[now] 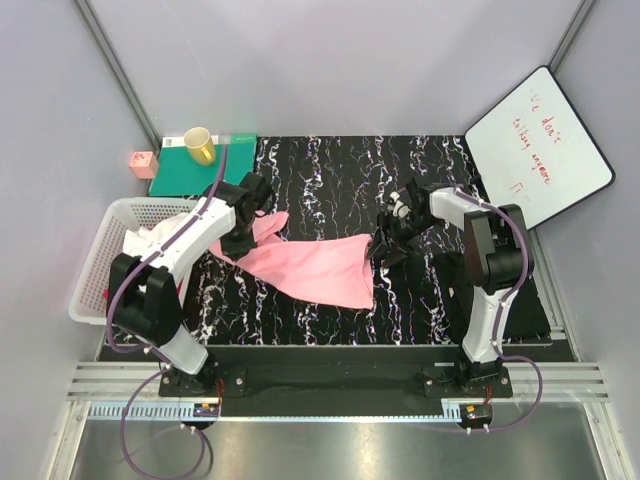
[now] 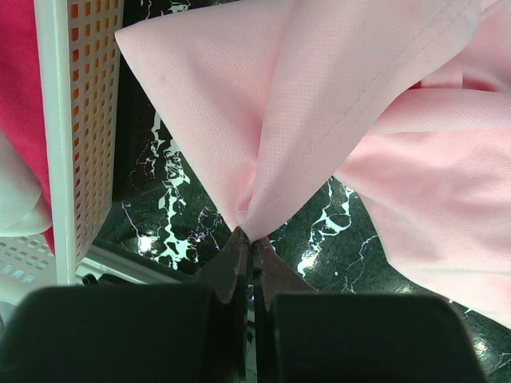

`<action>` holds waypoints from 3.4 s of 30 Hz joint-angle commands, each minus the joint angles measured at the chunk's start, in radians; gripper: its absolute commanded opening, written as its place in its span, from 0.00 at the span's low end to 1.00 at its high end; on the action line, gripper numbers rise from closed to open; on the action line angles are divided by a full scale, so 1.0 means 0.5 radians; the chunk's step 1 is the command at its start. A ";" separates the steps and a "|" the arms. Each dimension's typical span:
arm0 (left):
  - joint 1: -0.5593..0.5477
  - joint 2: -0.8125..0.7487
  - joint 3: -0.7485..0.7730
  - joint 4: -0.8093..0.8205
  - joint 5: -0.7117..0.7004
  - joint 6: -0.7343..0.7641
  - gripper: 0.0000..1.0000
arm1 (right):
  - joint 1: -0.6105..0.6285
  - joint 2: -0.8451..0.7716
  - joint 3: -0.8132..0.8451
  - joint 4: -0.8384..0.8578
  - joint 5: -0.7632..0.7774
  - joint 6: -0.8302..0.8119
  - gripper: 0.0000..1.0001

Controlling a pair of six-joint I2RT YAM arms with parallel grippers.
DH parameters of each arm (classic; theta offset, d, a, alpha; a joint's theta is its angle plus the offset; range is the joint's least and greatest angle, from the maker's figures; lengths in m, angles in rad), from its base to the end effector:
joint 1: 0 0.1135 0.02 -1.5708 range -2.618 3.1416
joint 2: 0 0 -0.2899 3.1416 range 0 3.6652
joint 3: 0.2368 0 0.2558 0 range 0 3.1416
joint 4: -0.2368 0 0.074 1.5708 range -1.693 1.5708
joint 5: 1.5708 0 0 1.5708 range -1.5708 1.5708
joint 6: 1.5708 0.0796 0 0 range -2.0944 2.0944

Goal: Fold and stack the t-shirts
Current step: Flatten out the tshirt

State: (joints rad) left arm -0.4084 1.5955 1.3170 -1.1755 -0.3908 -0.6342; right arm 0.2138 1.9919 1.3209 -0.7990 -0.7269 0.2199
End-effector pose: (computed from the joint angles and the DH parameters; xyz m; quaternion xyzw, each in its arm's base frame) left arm 0.2873 -0.0913 0.2461 -0.1216 0.9718 0.1396 0.1462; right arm 0.3640 0.1332 0.1377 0.0151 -0.9335 -0.3569 0.0304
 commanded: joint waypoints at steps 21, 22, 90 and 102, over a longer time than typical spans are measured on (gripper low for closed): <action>-0.116 0.156 0.072 0.022 0.015 -0.011 0.00 | 0.229 0.305 0.478 -0.007 -0.053 0.100 0.00; -0.116 0.150 0.069 0.019 0.012 -0.014 0.00 | 0.229 0.290 0.484 -0.016 -0.034 0.100 0.00; -0.091 -0.048 -0.066 0.099 0.288 0.333 0.86 | 0.180 0.143 0.991 -0.731 0.852 0.079 1.00; 0.013 -0.130 -0.661 0.553 0.640 0.391 0.75 | 0.180 0.216 1.064 -0.746 0.819 0.063 1.00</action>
State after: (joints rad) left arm -0.4198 1.4376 1.0149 -1.0321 -0.1364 -0.4576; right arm 0.3065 2.1036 1.8011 -1.1530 -0.3008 0.2649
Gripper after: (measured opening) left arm 0.779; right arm 0.994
